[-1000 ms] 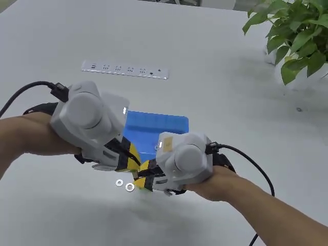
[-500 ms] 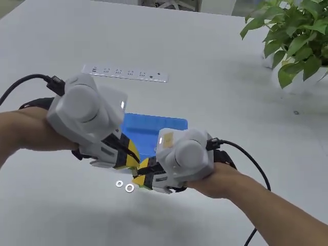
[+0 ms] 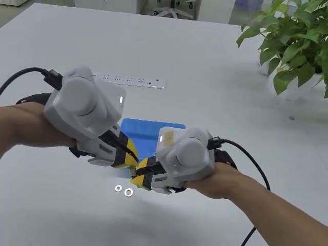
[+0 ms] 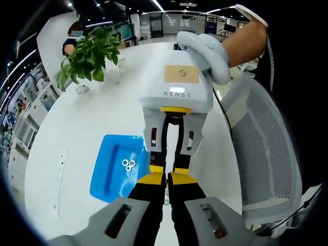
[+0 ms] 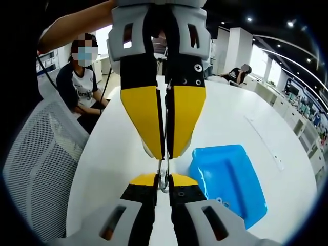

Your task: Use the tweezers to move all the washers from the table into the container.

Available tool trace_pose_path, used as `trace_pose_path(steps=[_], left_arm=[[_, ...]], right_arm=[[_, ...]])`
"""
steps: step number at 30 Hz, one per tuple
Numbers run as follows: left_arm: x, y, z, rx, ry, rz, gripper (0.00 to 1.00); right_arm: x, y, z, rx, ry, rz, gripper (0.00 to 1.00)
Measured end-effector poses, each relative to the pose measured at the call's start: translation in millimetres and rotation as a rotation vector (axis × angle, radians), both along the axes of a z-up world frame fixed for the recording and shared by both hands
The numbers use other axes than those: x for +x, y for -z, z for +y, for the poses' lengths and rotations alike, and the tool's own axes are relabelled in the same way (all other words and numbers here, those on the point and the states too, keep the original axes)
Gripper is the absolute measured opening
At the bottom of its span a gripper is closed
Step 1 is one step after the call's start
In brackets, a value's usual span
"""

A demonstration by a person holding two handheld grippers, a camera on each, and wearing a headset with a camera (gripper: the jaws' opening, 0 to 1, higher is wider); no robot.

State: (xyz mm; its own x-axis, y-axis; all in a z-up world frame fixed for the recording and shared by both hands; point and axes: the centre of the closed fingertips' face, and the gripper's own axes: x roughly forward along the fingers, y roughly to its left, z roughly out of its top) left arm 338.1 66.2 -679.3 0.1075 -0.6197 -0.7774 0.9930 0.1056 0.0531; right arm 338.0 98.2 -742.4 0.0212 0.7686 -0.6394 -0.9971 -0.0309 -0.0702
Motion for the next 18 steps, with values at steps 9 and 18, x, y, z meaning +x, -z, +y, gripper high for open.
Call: trace_pose_path(steps=[9,18], left_arm=[[8.7,-15.8,-1.9,-0.007,0.006,-0.027,0.06],[18.6,-25.6,-3.1,0.0,0.02,-0.042,0.05]], right_arm=[[11.9,-16.4,-1.0,0.007,0.003,-0.034,0.1],[22.9,-26.5,-1.7,0.016,0.009,-0.048,0.1]])
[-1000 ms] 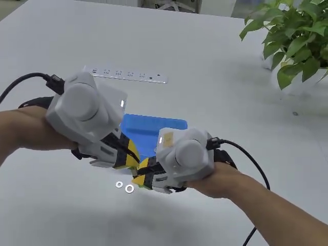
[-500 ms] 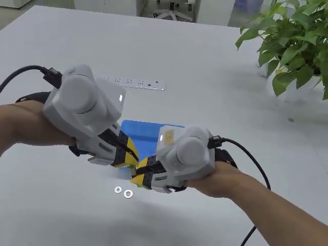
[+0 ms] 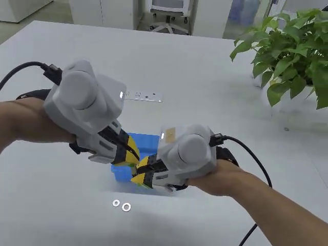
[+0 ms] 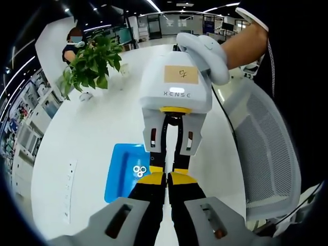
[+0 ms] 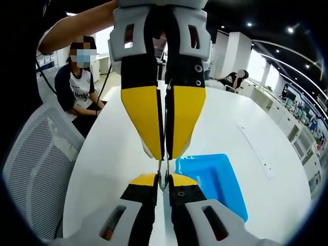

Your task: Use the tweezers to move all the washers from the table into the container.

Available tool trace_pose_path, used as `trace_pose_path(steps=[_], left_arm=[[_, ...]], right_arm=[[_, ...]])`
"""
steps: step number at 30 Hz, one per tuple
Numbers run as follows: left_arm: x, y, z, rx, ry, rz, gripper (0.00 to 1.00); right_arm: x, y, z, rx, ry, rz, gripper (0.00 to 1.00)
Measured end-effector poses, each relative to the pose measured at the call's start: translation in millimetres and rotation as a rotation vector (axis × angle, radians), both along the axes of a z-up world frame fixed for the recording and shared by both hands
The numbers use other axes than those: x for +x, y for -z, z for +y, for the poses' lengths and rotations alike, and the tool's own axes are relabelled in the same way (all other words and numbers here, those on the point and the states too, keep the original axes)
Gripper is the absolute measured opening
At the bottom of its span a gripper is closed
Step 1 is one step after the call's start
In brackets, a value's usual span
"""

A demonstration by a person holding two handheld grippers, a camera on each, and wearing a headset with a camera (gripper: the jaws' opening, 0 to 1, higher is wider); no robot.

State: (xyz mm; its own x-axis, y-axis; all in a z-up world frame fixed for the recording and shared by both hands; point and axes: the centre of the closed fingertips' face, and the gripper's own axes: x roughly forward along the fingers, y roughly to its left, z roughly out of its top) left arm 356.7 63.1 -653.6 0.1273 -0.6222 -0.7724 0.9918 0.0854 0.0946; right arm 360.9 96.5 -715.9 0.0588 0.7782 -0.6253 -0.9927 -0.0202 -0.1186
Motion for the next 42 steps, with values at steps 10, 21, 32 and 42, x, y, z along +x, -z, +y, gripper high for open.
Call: trace_pose_path(steps=[10,21,32,42], left_arm=[[12.3,-6.0,-1.5,-0.001,0.009,-0.016,0.05],[28.9,-4.4,-1.4,-0.001,0.014,-0.024,0.06],[43.0,5.4,-0.9,-0.003,0.013,-0.019,0.06],[55.3,19.1,-1.5,-0.006,0.009,-0.005,0.06]], right_arm=[[14.0,-6.4,-1.2,0.005,0.008,-0.016,0.1],[30.9,-5.2,-1.3,0.01,0.022,-0.02,0.1],[44.5,5.2,-1.0,0.006,0.026,-0.006,0.1],[55.2,18.9,-1.7,0.004,0.032,0.016,0.1]])
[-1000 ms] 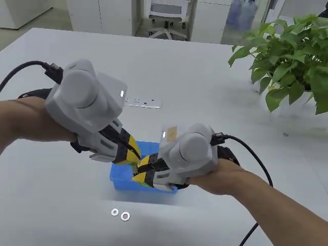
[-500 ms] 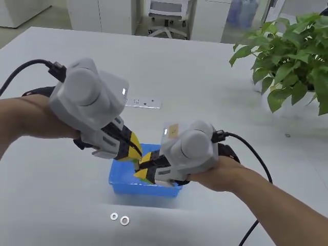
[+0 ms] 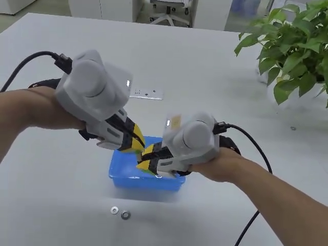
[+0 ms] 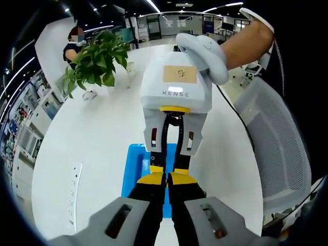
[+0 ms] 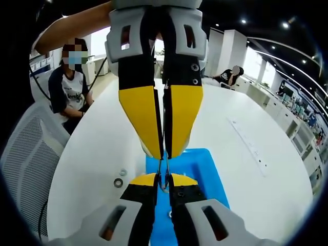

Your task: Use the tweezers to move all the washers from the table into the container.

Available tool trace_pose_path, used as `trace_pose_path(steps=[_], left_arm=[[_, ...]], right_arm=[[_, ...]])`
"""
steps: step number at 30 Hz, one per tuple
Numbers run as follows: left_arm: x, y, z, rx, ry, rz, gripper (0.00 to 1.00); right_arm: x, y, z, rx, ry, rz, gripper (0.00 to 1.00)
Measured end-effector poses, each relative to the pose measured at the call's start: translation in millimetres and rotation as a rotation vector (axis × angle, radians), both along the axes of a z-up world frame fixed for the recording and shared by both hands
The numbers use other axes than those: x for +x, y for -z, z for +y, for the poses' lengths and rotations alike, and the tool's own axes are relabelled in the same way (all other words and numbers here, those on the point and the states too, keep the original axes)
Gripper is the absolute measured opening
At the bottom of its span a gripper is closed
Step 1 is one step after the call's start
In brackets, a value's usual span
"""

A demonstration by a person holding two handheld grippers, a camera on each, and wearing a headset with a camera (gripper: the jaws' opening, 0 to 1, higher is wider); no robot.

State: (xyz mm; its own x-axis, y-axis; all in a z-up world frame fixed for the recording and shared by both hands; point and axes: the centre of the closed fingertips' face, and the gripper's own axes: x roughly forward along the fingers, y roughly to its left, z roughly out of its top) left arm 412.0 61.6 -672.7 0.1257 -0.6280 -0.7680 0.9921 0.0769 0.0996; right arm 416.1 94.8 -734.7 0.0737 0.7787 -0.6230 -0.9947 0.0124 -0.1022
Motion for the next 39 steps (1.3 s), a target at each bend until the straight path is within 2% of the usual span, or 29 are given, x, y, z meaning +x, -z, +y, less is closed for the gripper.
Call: trace_pose_path(steps=[25,39], left_arm=[[18.5,35.7,-0.6,-0.016,-0.016,0.03,0.06],[23.0,42.3,0.0,-0.013,-0.024,0.027,0.06]], right_arm=[[16.5,36.6,-2.7,-0.036,-0.007,0.041,0.1],[19.7,43.4,-2.9,-0.049,-0.01,0.043,0.1]])
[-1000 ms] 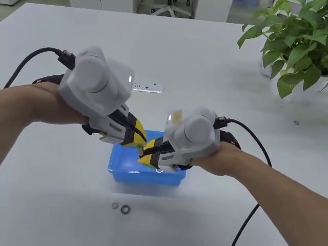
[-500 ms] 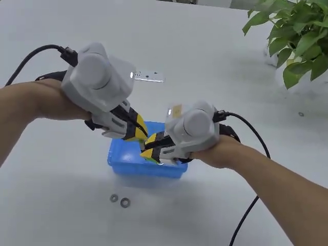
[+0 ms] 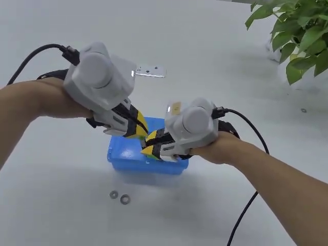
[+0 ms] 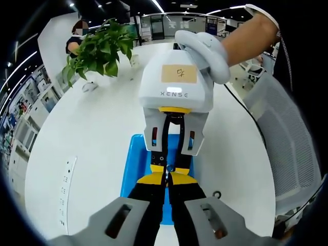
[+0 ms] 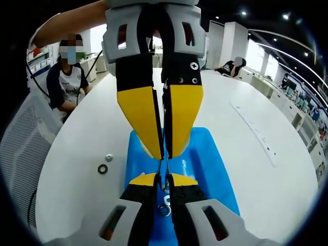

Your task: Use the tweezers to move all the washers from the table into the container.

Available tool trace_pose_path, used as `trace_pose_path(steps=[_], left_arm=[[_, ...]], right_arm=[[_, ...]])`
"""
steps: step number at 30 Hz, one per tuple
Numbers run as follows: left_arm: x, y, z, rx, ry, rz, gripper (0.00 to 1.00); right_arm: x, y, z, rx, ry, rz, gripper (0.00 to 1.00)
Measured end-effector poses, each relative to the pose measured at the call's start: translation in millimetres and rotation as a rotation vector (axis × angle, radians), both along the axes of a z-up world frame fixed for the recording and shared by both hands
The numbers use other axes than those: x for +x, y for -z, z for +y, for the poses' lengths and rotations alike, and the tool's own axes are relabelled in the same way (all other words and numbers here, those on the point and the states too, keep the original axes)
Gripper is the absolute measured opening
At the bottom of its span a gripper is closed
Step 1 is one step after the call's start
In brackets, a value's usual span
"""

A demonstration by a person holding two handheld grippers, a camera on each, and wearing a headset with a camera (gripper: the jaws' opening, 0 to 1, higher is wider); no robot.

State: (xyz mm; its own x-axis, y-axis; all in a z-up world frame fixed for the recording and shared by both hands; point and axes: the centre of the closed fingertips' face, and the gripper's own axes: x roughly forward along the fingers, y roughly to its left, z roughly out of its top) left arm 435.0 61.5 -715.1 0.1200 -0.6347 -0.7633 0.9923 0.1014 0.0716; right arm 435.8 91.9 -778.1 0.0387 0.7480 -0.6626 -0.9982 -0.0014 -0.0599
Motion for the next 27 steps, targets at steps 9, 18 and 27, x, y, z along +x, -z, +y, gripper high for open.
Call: trace_pose_path(steps=[9,18,27], left_arm=[[0.8,1.7,1.0,0.004,-0.001,-0.006,0.06],[0.6,1.5,1.0,0.006,0.001,-0.008,0.06],[-3.3,-8.2,1.5,0.003,0.003,-0.018,0.06]], right_arm=[[1.2,2.0,0.1,-0.008,-0.002,-0.008,0.11],[1.1,1.8,-0.6,-0.014,-0.004,-0.015,0.11],[-1.6,-7.6,-0.5,0.0,0.004,-0.018,0.11]])
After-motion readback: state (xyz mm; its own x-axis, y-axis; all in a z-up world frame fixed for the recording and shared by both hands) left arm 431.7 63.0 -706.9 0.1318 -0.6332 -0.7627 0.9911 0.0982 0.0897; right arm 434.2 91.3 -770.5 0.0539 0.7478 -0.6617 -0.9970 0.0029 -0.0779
